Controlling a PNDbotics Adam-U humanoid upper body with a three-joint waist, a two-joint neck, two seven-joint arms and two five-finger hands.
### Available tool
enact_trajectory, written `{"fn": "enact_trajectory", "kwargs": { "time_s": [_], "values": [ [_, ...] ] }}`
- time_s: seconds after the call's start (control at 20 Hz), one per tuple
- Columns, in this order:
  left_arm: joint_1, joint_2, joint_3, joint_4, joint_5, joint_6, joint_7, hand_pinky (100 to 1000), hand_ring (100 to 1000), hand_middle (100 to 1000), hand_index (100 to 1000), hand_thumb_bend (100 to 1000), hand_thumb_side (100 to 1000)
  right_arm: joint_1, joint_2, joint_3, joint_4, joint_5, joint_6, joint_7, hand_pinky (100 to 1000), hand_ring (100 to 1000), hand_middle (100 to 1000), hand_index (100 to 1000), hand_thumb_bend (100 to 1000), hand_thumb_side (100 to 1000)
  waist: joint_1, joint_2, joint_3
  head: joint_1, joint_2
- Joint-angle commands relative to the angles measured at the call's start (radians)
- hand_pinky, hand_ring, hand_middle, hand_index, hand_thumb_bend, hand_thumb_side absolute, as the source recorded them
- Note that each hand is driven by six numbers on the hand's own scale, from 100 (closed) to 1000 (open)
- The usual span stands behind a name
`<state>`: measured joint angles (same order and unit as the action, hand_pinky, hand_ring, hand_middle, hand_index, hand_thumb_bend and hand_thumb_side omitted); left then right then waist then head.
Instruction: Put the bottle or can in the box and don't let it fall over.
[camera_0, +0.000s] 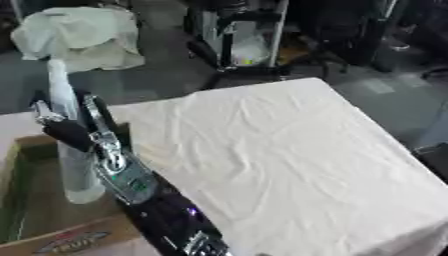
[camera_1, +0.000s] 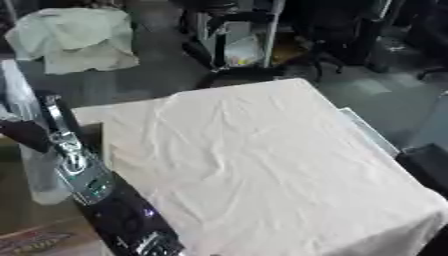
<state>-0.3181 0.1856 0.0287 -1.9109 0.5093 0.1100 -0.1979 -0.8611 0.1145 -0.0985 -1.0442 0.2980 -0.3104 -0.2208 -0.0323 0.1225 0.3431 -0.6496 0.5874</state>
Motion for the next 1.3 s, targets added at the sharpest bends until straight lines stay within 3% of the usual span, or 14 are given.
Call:
{"fn": "enact_trajectory", "kwargs": {
  "time_s": [0.05,0.3,0.45,0.65,0.95,1.3],
  "values": [
    [-0.013,0.010,0.001,-0.016,0.001,-0.001,-0.004,1000,1000,1000,778,156,748,-0.014,0.004,0.009,0.006,0.058,0.023,0.022,703,756,799,652,100,470,0.008,-0.011,-0.002,0.017,0.010],
    [-0.009,0.014,0.002,-0.016,-0.001,-0.003,-0.005,1000,1000,1000,778,155,748,-0.003,0.010,0.012,0.010,0.098,0.046,0.068,773,850,886,745,100,470,0.008,-0.014,-0.007,0.020,0.013],
    [-0.006,0.017,0.002,-0.015,-0.004,-0.004,-0.007,1000,1000,1000,778,154,749,0.000,0.010,0.015,0.001,0.114,0.067,0.104,849,944,977,887,100,470,0.007,-0.016,-0.012,0.022,0.012],
    [0.000,0.024,0.003,-0.014,-0.006,-0.006,-0.007,1000,1000,1000,778,152,749,0.002,0.000,0.022,-0.013,0.147,0.118,0.181,920,1000,1000,994,100,470,0.004,-0.022,-0.022,0.025,0.007],
    [0.011,0.038,0.007,-0.012,-0.011,-0.010,-0.005,1000,1000,1000,779,150,747,-0.002,-0.031,0.035,-0.053,0.203,0.195,0.339,950,1000,1000,1000,100,470,-0.002,-0.034,-0.039,0.035,0.009],
    [0.027,0.053,0.009,-0.009,-0.020,-0.016,-0.006,1000,1000,1000,780,145,750,0.027,-0.062,0.038,-0.092,0.181,0.257,0.488,967,1000,1000,1000,100,470,-0.005,-0.044,-0.060,0.055,0.016]
  ]
}}
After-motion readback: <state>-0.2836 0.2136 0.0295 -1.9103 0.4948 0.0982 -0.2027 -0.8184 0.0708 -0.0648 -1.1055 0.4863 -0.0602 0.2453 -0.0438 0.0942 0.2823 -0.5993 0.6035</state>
